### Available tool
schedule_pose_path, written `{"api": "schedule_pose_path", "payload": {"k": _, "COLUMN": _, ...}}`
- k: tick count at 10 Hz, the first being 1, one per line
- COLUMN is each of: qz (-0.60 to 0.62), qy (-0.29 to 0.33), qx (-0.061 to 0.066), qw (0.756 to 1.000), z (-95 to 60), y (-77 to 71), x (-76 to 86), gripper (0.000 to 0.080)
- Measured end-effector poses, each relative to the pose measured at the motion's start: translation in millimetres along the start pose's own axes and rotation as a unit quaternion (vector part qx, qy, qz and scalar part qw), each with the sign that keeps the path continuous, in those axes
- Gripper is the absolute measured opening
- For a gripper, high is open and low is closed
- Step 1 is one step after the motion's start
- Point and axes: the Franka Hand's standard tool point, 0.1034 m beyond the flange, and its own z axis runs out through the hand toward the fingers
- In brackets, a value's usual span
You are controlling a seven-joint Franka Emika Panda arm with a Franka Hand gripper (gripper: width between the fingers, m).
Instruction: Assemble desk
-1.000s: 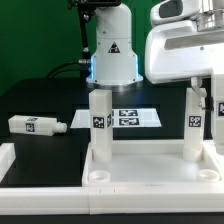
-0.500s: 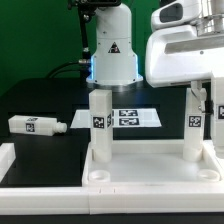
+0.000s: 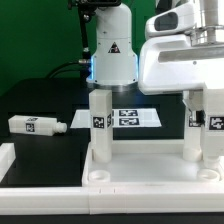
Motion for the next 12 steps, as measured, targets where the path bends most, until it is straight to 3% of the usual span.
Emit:
{"api": "schedule_pose_path", "payload": {"k": 5, "qz": -0.001, "qy": -0.006, "qx": -0.006, "qw": 1.0, "z": 9.3, "y": 5.4, "x": -7.0, "gripper": 0.0284}}
{"api": "schedule_pose_path", "payload": {"k": 12, "qz": -0.005, "qy": -0.002, "qx": -0.003, "qw": 1.0, "z": 12.4, "y": -1.9, "x": -9.2, "gripper": 0.0284}}
